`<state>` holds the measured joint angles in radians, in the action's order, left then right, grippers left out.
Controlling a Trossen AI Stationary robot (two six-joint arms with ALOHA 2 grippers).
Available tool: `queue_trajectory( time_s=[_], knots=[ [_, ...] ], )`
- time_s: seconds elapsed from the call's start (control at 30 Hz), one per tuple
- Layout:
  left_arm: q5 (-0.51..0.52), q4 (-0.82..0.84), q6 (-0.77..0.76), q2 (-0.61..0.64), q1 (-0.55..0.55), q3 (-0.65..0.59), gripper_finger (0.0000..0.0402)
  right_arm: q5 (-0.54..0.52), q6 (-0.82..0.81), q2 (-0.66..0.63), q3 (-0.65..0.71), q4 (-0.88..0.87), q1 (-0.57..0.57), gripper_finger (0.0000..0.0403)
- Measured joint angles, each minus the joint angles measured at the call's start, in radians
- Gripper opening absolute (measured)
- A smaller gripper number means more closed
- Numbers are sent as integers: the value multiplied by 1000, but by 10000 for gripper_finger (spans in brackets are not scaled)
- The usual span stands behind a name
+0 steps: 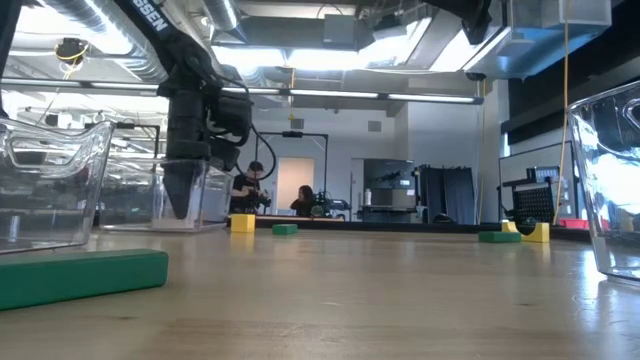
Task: Sort & place blocks by color
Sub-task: Put the right green block into the bottom right transparent bin
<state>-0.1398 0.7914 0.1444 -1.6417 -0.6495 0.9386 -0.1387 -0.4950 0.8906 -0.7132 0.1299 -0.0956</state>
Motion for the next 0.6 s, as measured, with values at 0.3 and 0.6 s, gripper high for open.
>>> queue_trajectory(
  time_s=[0.3,0.6],
  knots=[
    [27,135,-1,-1,-1,127,187,0,3,0,0,0,0,284],
    [104,263,-31,96,-1,326,189,0,17,0,0,0,0,284]
  ],
)
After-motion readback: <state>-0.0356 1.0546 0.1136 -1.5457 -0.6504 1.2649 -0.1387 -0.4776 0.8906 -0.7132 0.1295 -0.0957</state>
